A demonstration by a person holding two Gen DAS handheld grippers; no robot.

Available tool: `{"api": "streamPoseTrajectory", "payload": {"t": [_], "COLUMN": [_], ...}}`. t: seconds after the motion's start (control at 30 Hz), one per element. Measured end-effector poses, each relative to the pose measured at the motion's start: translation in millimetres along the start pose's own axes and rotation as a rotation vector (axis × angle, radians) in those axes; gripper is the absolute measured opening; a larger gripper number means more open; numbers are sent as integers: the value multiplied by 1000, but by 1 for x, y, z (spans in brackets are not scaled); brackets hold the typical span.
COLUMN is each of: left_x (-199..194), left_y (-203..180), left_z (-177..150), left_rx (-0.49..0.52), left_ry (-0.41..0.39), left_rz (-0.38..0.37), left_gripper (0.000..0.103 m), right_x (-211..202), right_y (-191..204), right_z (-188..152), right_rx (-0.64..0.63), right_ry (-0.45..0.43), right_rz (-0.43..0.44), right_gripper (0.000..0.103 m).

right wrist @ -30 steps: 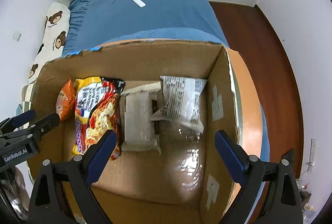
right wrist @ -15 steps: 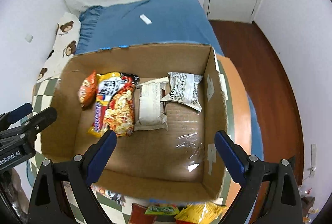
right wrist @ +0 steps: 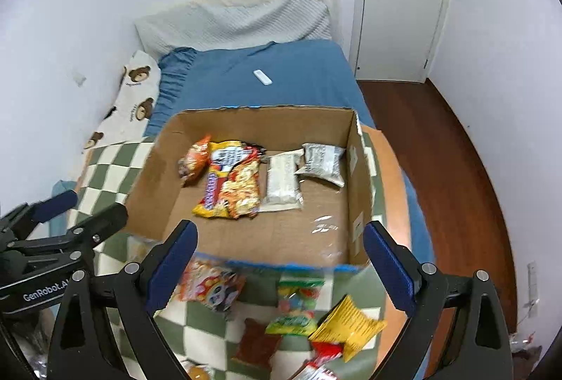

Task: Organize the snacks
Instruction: 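Grasp the yellow-edged bread bag with left tool while right tool grasps red spicy strip pack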

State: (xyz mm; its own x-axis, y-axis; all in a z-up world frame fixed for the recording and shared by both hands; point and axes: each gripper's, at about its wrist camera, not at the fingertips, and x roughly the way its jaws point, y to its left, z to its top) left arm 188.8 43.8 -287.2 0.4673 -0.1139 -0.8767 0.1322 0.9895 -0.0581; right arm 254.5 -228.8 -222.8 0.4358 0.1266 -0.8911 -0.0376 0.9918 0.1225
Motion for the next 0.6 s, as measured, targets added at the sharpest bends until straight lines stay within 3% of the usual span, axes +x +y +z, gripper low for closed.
{"api": "streamPoseTrajectory", "payload": {"t": [0.13,0.33,0.43,0.6], "left_x": [-6,33,64,120], "left_y": [18,66,94,128], "left_z": [-27,-79,-100,-121], "left_rx": [-38,-151,-267,-476], "left_ry": [35,212,323,471], "left_rz": [16,67,67,32], "left_gripper": [93,93,93,93], "right_x": [-10,24,50,81], "right_y": [0,-27,-43,-59], "right_z": [-25,-97,-141,-197], "right_rx": [42,247,365,502], "right_ry": [23,163,242,325], "right_rz": [53,124,146,113], "right_gripper": [97,97,85,85]}}
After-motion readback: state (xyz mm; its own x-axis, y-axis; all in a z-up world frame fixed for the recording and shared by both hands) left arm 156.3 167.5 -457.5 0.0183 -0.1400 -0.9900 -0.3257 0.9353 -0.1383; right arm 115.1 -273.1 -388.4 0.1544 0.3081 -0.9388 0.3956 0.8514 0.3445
